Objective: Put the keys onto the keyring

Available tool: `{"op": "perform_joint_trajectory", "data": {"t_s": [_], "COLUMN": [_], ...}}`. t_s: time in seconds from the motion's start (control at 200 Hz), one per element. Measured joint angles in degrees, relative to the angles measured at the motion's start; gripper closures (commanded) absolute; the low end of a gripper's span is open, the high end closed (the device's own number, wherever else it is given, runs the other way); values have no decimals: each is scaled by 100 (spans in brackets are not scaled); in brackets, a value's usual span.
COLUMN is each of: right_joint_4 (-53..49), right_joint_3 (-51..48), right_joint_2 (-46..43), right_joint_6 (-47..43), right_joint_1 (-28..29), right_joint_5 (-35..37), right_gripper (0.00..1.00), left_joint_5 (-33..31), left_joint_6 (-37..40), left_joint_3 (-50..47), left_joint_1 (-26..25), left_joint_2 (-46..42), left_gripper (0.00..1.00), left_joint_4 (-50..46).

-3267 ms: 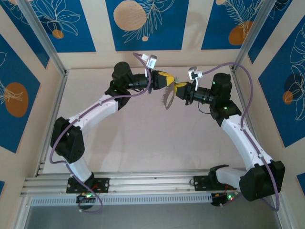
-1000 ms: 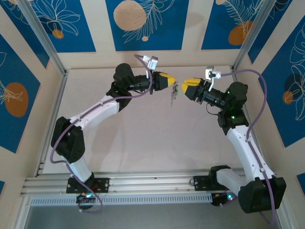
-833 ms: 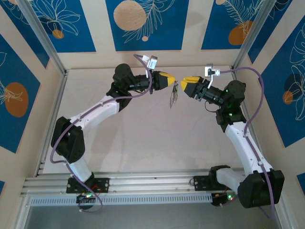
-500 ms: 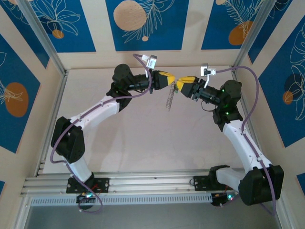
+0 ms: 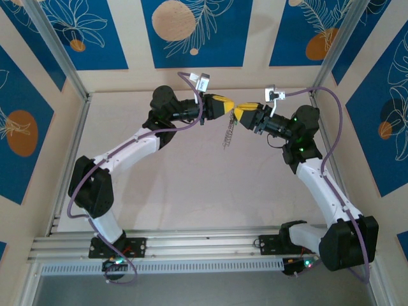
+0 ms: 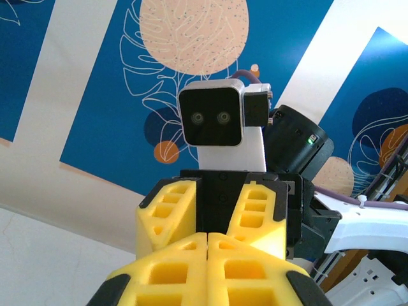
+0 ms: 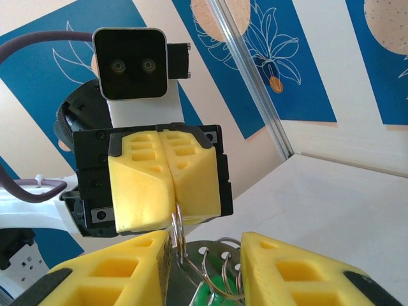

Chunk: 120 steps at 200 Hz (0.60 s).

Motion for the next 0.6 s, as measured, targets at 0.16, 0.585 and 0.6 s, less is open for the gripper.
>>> {"op": "perform_joint_trajectory", "data": {"t_s": [0.16,0.585,0.6], "right_joint_4": [2,-22,-28], "right_joint_3": [52,177,184], "right_joint_2": [-2,33,37], "right_joint_6": [0,-2,-2], "right_joint_1": [0,0,0], "right_joint_5": [0,-118,-125], "right_gripper": [66,97,93], "left_joint_5": [0,-44,-44], "left_joint_6": [0,-39,-39], "left_joint_3": [0,-4,-4], "left_joint_1": [0,4,4], "left_joint_2": [0,9,9], "left_gripper": [100,100,100], "left_joint_4": [0,4,7]}}
